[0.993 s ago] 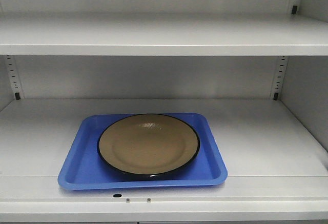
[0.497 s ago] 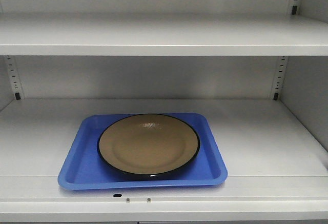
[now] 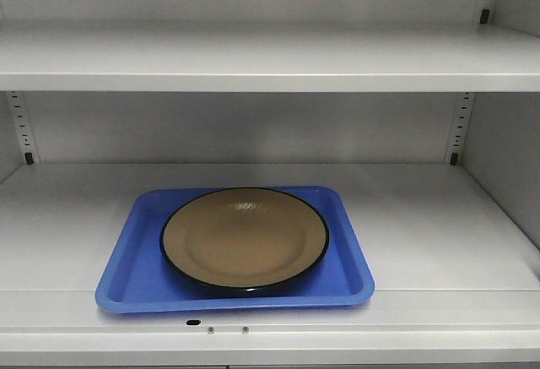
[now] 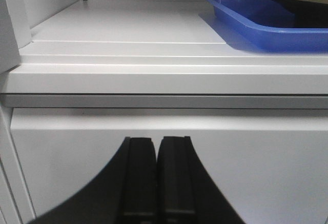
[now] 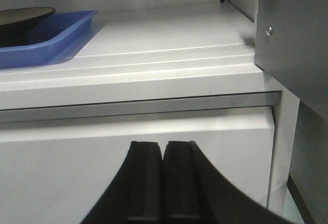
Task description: Place disk in tray to left cabinet
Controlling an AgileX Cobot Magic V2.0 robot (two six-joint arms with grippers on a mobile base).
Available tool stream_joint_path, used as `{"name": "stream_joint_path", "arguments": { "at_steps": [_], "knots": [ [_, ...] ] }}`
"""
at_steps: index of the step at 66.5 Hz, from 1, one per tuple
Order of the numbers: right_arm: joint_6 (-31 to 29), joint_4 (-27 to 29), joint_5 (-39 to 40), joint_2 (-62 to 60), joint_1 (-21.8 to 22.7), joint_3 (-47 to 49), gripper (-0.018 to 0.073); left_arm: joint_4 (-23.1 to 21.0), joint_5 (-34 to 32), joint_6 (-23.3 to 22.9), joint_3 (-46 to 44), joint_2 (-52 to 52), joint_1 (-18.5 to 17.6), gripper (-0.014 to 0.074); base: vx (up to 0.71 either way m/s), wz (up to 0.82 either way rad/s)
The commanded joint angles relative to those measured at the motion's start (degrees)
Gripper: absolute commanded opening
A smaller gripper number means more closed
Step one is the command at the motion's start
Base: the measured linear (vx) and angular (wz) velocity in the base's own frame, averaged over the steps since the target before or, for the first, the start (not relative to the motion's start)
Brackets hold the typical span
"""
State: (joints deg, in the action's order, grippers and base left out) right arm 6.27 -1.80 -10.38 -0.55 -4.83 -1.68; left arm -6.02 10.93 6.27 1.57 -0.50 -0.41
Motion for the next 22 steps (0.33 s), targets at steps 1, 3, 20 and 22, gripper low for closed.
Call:
{"name": "stream_joint_path", "arguments": {
  "at_steps": [1,3,20,22],
  "knots": [
    [-0.12,-0.14,4.39,-0.11,0.24,-1.23,-0.0008,-0.12,-4.46,0.03,1.12,1.16,0.05,-0.0003,0.0,0.0],
    [-0.12,-0.14,4.39,-0.11,0.24,-1.23,-0.0008,-0.12,-4.46,0.03,1.12,1.16,0.05,-0.0003,0.0,0.0],
    [-0.12,-0.14,4.39,-0.11,0.24,-1.23,-0.0008,-0.12,-4.46,0.03,1.12,1.16,0.05,-0.0003,0.0,0.0],
    [-0.12,-0.14,4.39,-0.11,0.24,-1.23,-0.0008,-0.12,-4.46,0.03,1.12,1.16,0.05,-0.0003,0.0,0.0]
  ]
}}
